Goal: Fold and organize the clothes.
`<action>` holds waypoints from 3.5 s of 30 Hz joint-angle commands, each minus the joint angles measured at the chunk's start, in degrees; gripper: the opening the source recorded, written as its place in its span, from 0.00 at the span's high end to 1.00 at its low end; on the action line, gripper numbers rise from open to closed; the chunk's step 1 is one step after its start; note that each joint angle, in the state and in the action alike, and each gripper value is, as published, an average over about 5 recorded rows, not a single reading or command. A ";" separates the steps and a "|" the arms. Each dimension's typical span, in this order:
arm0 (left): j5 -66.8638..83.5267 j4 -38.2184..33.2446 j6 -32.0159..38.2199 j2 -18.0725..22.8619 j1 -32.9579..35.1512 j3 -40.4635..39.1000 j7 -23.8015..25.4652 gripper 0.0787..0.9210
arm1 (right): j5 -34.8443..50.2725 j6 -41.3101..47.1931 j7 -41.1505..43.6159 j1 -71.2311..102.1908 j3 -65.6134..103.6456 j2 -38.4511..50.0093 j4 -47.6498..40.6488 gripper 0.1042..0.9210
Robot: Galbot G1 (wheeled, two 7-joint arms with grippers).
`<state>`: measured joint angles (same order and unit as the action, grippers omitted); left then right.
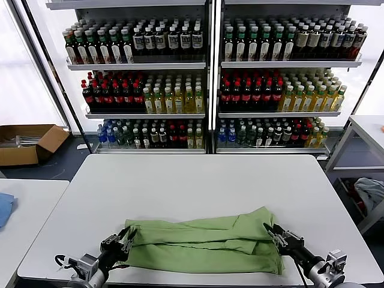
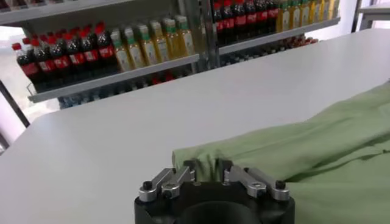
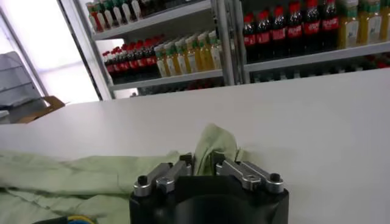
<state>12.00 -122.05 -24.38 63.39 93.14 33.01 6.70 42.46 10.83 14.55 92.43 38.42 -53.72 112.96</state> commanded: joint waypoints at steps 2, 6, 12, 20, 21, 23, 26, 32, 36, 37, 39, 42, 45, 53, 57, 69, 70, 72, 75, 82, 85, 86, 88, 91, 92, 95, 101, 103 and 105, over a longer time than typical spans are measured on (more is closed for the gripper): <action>-0.71 -3.80 -0.72 1.39 3.29 4.36 -0.11 0.56 | 0.17 -2.06 1.07 -1.76 4.75 -0.12 -2.17 0.53; 0.39 -5.79 -0.28 4.44 4.76 4.93 -3.04 0.42 | 0.51 -4.35 1.44 -4.11 9.39 -0.83 -4.84 0.39; 2.13 -4.79 1.26 10.79 4.59 -0.15 -13.05 0.22 | 0.02 -6.79 1.48 -4.56 14.14 -2.28 -7.84 0.19; 0.17 -0.05 1.56 13.60 2.50 -4.08 -15.75 0.12 | -0.32 -7.83 1.55 -2.90 15.34 -3.20 -7.89 0.12; 0.15 0.71 1.47 13.69 2.12 -4.33 -16.01 0.12 | -0.40 -7.89 1.52 -2.73 15.32 -3.38 -7.62 0.12; 0.23 1.85 1.26 13.76 1.63 -4.70 -16.47 0.12 | -0.46 -7.92 1.49 -2.53 15.28 -3.75 -7.07 0.12; 0.37 2.75 0.84 13.63 1.67 -5.34 -16.99 0.12 | -0.43 -7.88 1.46 -2.36 15.26 -4.08 -6.45 0.12; 0.32 3.40 0.42 13.80 2.24 -7.00 -16.63 0.28 | -0.38 -7.85 1.44 -2.26 15.67 -3.93 -5.98 0.12; 0.33 3.44 0.59 14.08 2.49 -7.77 -16.33 0.41 | -0.31 -7.60 1.37 -2.19 16.01 -3.87 -5.28 0.12; 0.28 3.54 0.61 14.18 2.42 -7.86 -16.21 0.45 | -0.27 -7.52 1.34 -2.19 16.05 -3.88 -5.11 0.12; 0.20 3.86 0.64 14.41 2.17 -7.97 -16.03 0.51 | -0.20 -7.37 1.28 -2.22 16.09 -3.92 -4.78 0.12; 0.06 4.24 0.88 14.71 1.94 -8.07 -15.68 0.62 | -0.18 -7.22 1.20 -2.27 16.10 -3.93 -4.45 0.12; -0.23 4.31 1.54 14.82 2.04 -8.08 -15.33 0.72 | -0.12 -7.13 1.12 -2.35 16.20 -3.94 -4.30 0.12; 1.00 0.17 2.23 12.00 1.62 0.45 -12.95 0.97 | 0.47 -7.10 1.08 -2.25 16.96 -3.87 -3.69 0.12; 2.77 -2.46 0.77 9.27 1.11 11.40 -9.05 0.98 | 0.81 -7.14 1.06 -2.62 16.90 -3.83 -3.65 0.12; 6.75 3.57 -3.66 -5.24 -5.27 30.87 0.77 0.98 | 1.41 -7.41 1.00 -3.76 15.38 -3.00 -4.06 0.12; 7.00 3.71 -3.86 -6.10 -6.04 30.84 0.72 0.98 | 1.45 -7.45 0.98 -3.84 15.27 -2.88 -4.10 0.12; 7.49 2.92 -4.07 -7.15 -7.17 29.82 0.18 0.98 | 1.52 -7.45 0.92 -4.02 15.09 -2.74 -4.07 0.12; 10.02 -0.37 -3.96 -7.20 -7.61 26.55 -1.78 0.98 | 1.61 -7.38 0.84 -4.20 14.85 -2.67 -3.86 0.12; 15.99 -10.24 -4.84 0.06 -5.16 15.51 -9.29 0.98 | 1.33 -7.18 0.78 -3.86 14.41 -3.26 -3.41 0.12; 15.21 -12.26 -4.07 3.55 -3.20 9.80 -10.34 0.98 | 1.13 -7.11 0.75 -3.80 14.35 -3.32 -3.49 0.12; 15.03 -12.68 -3.72 4.58 -2.78 7.87 -10.82 0.98 | 1.09 -7.07 0.73 -3.83 14.34 -3.36 -3.48 0.12; 14.84 -13.19 -3.19 6.19 -2.48 4.60 -11.61 0.98 | 1.03 -6.92 0.69 -3.86 14.29 -3.52 -3.37 0.12; 14.36 -12.61 -2.93 8.34 -2.90 0.45 -12.26 0.98 | 0.85 -6.71 0.67 -3.83 14.17 -3.84 -3.19 0.12; 14.00 -12.08 -2.83 9.02 -3.12 -0.84 -12.32 0.98 | 0.78 -6.66 0.67 -3.81 14.17 -3.93 -3.15 0.12; 12.76 -10.27 -2.30 10.59 -3.61 -4.36 -12.15 0.98 | 0.64 -6.56 0.66 -3.66 14.35 -4.10 -3.04 0.12; 8.33 -5.25 -1.13 12.47 -4.32 -11.40 -11.02 0.98 | 0.62 -6.53 0.70 -3.03 15.27 -4.22 -2.99 0.12; 7.12 -3.27 -1.07 13.06 -4.36 -13.49 -10.79 0.98 | 0.61 -6.55 0.72 -2.85 15.51 -4.33 -3.07 0.12; 6.18 -1.57 -1.13 13.66 -4.27 -15.45 -10.66 0.98 | 0.59 -6.57 0.72 -2.71 15.70 -4.42 -3.14 0.12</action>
<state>21.74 -128.37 -26.06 73.73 88.83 28.73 -3.71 43.09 4.26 15.28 89.67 53.95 -58.08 109.84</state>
